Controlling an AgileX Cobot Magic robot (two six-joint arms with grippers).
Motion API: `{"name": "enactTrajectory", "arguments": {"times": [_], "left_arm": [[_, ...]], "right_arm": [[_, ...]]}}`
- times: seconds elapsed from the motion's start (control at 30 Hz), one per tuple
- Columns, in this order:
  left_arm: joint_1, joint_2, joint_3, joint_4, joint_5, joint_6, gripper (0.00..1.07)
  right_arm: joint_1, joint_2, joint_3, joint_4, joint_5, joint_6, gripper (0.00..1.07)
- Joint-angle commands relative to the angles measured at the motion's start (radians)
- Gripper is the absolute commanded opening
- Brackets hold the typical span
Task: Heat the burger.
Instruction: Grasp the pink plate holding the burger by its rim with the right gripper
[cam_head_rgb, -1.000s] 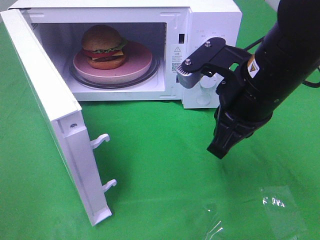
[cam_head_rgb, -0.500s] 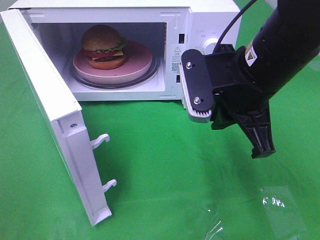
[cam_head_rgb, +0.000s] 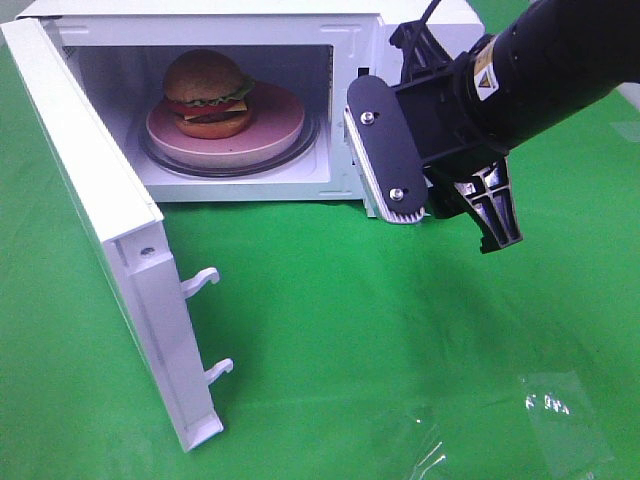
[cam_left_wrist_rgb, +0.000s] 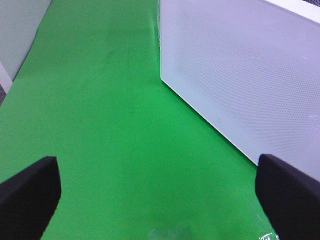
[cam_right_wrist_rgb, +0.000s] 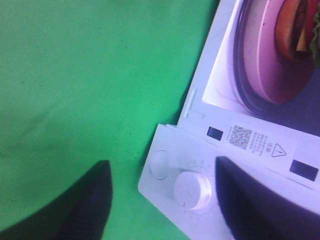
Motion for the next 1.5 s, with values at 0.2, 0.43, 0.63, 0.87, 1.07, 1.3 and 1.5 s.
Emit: {"name": "enactTrajectory", "arguments": {"times": [0.2, 0.43, 0.63, 0.87, 1.07, 1.3, 1.5], "left_arm": [[0.004, -0.019, 0.003, -0.001, -0.01, 0.0, 0.98], [0.004, -0.019, 0.003, -0.001, -0.01, 0.0, 0.98], [0.004, -0.019, 0.003, -0.001, -0.01, 0.0, 0.98], [0.004, -0.019, 0.003, -0.001, -0.01, 0.0, 0.98], [0.004, -0.019, 0.003, -0.001, -0.01, 0.0, 0.98], [0.004, -0.019, 0.003, -0.001, -0.01, 0.0, 0.98], [0.004, -0.019, 0.003, -0.001, -0.01, 0.0, 0.98]], "right_arm": [[0.0, 0.036, -0.004, -0.038, -0.032, -0.005, 0.92], [0.0, 0.119, -0.072, -0.039, -0.031, 0.004, 0.91], [0.0, 0.2, -0.15, -0.041, -0.038, 0.034, 0.89], [0.014, 0.291, -0.219, -0.05, -0.054, 0.039, 0.89], [0.033, 0.362, -0.281, -0.087, -0.058, 0.091, 0.88], [0.035, 0.485, -0.407, -0.09, -0.058, 0.124, 0.88], [0.035, 0.547, -0.466, -0.083, -0.058, 0.127, 0.87]]}}
